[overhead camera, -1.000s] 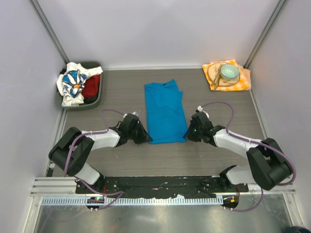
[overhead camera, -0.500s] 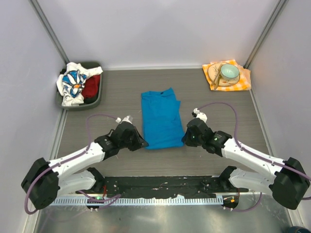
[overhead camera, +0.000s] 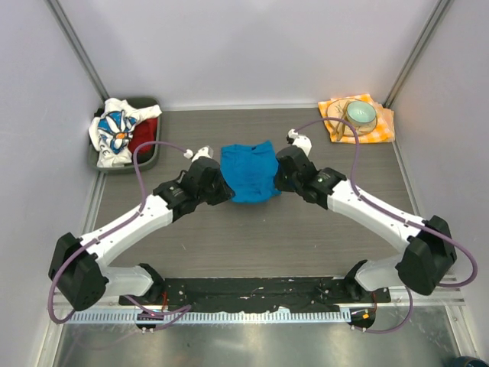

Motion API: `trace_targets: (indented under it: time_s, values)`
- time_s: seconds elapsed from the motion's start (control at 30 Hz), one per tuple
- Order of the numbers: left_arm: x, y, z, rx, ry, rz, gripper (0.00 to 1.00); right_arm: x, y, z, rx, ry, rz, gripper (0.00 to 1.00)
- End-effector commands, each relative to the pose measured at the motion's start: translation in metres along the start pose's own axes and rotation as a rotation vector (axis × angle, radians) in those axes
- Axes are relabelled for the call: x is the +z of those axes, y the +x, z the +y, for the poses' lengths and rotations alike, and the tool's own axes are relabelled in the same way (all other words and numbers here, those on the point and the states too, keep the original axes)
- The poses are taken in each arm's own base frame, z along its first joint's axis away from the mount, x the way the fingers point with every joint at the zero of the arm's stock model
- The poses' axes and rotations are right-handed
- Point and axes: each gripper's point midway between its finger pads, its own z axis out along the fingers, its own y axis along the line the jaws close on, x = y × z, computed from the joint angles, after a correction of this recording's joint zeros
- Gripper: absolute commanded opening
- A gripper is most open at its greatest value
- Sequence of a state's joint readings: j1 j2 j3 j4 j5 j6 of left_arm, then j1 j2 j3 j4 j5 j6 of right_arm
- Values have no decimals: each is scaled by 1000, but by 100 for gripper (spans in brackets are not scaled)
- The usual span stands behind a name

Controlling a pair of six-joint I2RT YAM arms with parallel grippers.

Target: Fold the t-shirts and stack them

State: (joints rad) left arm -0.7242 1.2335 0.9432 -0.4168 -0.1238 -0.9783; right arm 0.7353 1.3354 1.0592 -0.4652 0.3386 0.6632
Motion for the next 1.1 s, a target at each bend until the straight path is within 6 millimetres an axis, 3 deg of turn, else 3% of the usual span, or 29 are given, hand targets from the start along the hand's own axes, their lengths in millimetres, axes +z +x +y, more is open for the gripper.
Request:
trace_targets:
  time_s: [0.0, 0.33, 0.5, 0.83, 0.9, 1.07]
  values:
    - [8, -30, -9, 9, -5, -52, 0, 14, -56, 5, 27, 13, -108, 1]
    - [39, -67, 25, -101, -63, -76, 0, 65, -86, -1, 72, 27, -83, 1]
    - [55, -89, 26, -118, -62, -97, 0, 90, -90, -5, 84, 43, -64, 1]
    - [96, -117, 23, -140, -66, -86, 0, 110, -127, -11, 123, 46, -105, 1]
    - [100, -121, 19, -144, -47, -74, 0, 118, -127, -13, 123, 51, -94, 1]
    - [122, -131, 30, -165, -72, -62, 0, 141, -134, -18, 135, 52, -81, 1]
